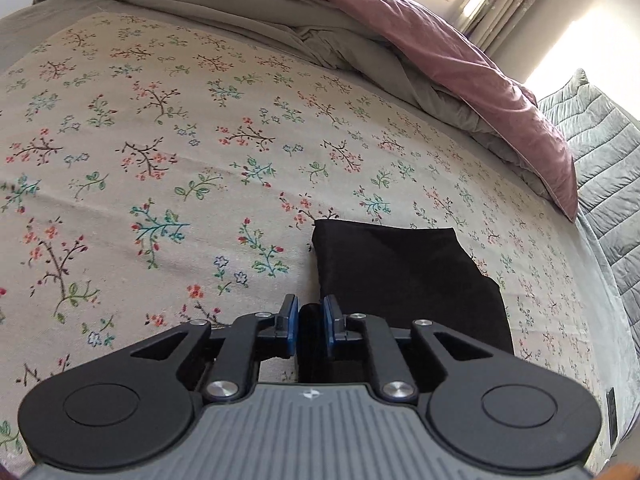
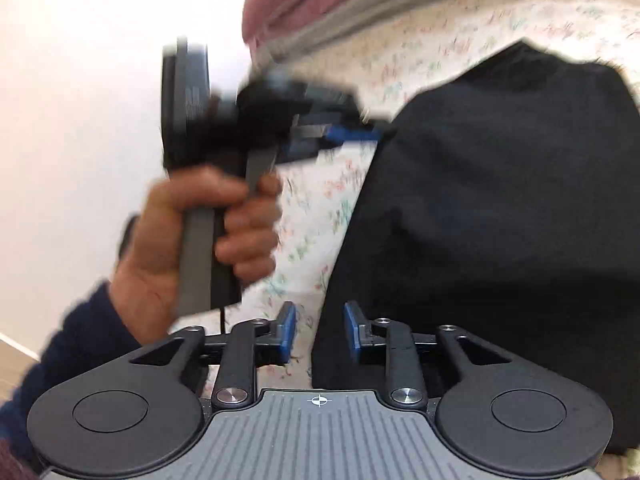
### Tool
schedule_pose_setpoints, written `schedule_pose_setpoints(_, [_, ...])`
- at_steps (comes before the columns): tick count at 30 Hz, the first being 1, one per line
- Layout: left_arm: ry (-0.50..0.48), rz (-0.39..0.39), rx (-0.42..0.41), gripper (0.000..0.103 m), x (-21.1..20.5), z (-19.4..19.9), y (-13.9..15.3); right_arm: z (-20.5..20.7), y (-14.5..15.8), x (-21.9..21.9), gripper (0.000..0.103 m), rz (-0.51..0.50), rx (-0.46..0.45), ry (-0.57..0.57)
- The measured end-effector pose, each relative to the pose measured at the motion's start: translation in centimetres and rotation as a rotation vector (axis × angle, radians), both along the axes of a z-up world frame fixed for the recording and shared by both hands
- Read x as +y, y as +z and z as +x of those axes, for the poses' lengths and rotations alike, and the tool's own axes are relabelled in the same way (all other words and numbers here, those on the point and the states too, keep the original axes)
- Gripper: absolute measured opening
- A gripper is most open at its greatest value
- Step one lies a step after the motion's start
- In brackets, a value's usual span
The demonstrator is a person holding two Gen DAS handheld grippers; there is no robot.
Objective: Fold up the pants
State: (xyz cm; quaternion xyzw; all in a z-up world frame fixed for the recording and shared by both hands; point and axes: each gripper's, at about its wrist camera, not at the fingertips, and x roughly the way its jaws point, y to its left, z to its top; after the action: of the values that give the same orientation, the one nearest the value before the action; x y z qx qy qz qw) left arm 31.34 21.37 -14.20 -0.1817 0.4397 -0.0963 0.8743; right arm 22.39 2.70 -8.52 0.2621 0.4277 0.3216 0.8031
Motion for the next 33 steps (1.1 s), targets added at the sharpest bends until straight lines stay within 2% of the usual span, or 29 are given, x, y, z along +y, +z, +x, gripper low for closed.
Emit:
schedule_pose_setpoints(2, [0.005, -0.014, -0.006, 0.027, 0.1, -1.2, 0.8, -0.7, 0.9, -1.9, 0.042, -0.042, -0.039, -0.064])
schedule_pose_setpoints(4, [0.008, -0.03, -0.005, 0.027, -0.1, -2.0, 1.9, -0.9, 1.2, -4.2, 0.043, -0.078, -0.051, -0.139])
schedule_pose_setpoints(8, [-0.014, -0.001, 0.006, 0.027, -2.5, -2.7, 4.2, 0.1, 0.8, -8.4, 0.045, -0.075, 0.013, -0.305])
schedule_pose_setpoints(10, [-0.043, 0.007, -0.001, 0.028, -4.2, -3.0, 5.1, 0.7, 1.0, -9.0, 0.045, -0.105, 0.004, -0.348])
schedule_pose_setpoints(13, [-0.071, 0.007, 0.005, 0.034, -6.4, -3.2, 4.8, 2.4, 1.6, -9.3, 0.045, -0.121, -0.03, -0.351])
schedule_pose_setpoints(16, [-0.072, -0.001, 0.056, 0.034, -7.4, -2.8, 1.9, 5.6, 1.2, -9.6, 0.045, -0.123, -0.018, -0.351])
schedule_pose_setpoints(19, [-0.07, 0.06, 0.091, 0.031, -7.5, -2.5, -1.8, 8.3, -1.4, -9.5, 0.045, -0.171, 0.045, -0.311])
schedule_pose_setpoints(21, [-0.077, 0.005, 0.08, 0.03, -6.4, -2.5, -3.1, 9.2, -3.8, -9.2, 0.042, -0.218, 0.096, -0.266])
schedule_pose_setpoints(24, [-0.091, -0.026, 0.082, 0.03, -5.7, -2.0, -2.9, 9.4, -5.2, -10.1, 0.039, -0.206, 0.068, -0.195])
schedule_pose_setpoints(28, [-0.091, -0.039, 0.08, 0.03, -5.7, -2.0, -3.0, 9.7, -5.7, -12.3, 0.038, -0.162, 0.081, -0.269])
schedule_pose_setpoints(30, [-0.087, -0.052, 0.081, 0.03, -5.6, -2.1, -2.9, 9.8, -6.2, -12.9, 0.034, -0.126, 0.098, -0.285])
schedule_pose_setpoints(33, [-0.074, -0.087, 0.084, 0.03, -5.2, -2.4, -3.0, 9.5, -6.1, -13.5, 0.032, -0.151, 0.089, -0.327])
